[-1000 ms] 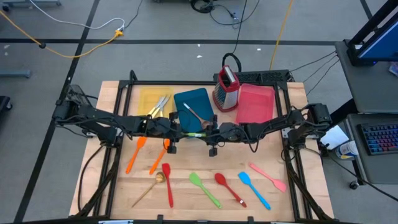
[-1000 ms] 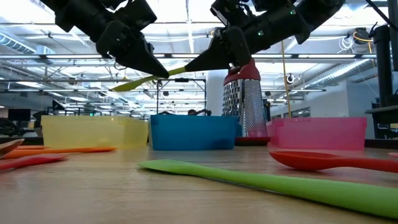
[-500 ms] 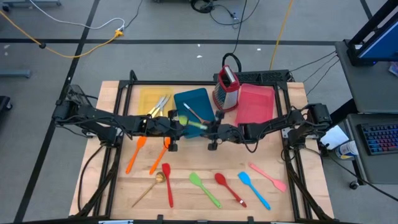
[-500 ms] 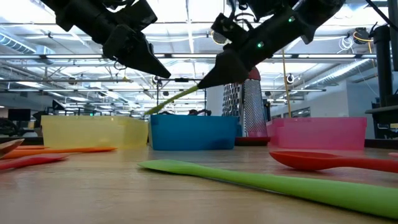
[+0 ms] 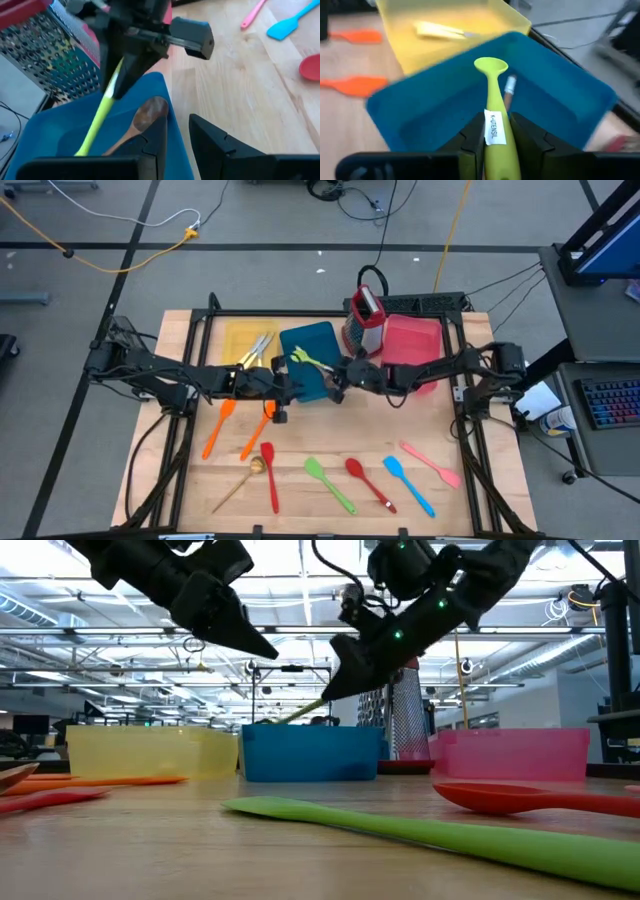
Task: Pick & Place Kitchen Items
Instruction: Put the green serving spoon into the blue bin
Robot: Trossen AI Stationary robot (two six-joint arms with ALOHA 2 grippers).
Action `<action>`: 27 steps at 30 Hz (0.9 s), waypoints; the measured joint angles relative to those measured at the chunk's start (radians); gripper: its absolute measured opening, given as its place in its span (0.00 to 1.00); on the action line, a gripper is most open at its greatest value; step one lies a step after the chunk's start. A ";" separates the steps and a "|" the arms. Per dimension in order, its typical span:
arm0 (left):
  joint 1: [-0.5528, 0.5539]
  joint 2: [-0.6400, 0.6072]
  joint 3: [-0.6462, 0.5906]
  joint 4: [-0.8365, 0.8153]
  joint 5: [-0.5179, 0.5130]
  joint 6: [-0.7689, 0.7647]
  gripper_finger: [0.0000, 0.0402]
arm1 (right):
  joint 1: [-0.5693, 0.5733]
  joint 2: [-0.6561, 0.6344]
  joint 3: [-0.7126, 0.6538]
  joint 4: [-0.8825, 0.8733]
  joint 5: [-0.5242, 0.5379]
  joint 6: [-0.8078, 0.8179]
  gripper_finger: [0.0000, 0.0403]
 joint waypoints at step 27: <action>0.002 0.000 0.000 0.022 0.001 -0.014 0.22 | -0.124 0.166 0.006 0.157 -0.267 -0.016 0.28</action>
